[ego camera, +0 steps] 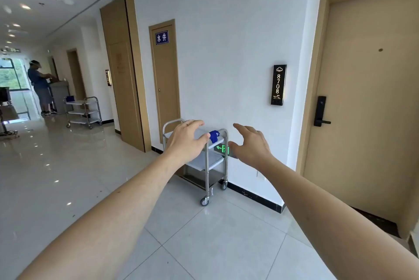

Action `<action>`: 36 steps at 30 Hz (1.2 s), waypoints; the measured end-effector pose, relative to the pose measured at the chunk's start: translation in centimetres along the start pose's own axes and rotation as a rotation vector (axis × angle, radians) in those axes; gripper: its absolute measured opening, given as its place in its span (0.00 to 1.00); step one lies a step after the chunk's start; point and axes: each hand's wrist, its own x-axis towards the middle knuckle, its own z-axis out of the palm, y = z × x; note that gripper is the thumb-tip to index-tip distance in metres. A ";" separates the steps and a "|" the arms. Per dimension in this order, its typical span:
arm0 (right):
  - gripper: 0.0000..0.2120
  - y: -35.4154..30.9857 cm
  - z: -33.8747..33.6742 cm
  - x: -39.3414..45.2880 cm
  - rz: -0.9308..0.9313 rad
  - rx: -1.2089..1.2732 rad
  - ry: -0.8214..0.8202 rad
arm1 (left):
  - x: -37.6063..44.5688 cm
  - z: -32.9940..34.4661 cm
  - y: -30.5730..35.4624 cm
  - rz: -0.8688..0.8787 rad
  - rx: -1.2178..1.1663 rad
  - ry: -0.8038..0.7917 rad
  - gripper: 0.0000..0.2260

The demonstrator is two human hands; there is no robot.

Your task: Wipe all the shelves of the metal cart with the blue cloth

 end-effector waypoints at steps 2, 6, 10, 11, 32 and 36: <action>0.30 1.4 -0.1 2.1 0.007 0.000 0.006 | 2.0 1.5 0.0 -0.014 0.013 0.000 0.21; 0.30 4.7 0.2 6.9 0.027 -0.010 -0.028 | 6.4 4.7 -0.2 -0.036 0.037 -0.028 0.22; 0.30 7.9 0.8 11.4 0.026 -0.008 -0.055 | 10.7 8.0 -0.8 -0.057 0.049 -0.028 0.21; 0.30 8.6 1.1 12.3 0.022 -0.008 -0.059 | 11.5 8.8 -1.0 -0.057 0.049 -0.027 0.21; 0.31 12.3 15.2 33.8 0.055 -0.021 -0.051 | 30.1 16.3 -16.4 -0.054 -0.022 -0.060 0.22; 0.31 11.3 19.1 38.8 0.085 -0.019 -0.056 | 34.9 16.5 -21.1 -0.045 -0.005 -0.085 0.22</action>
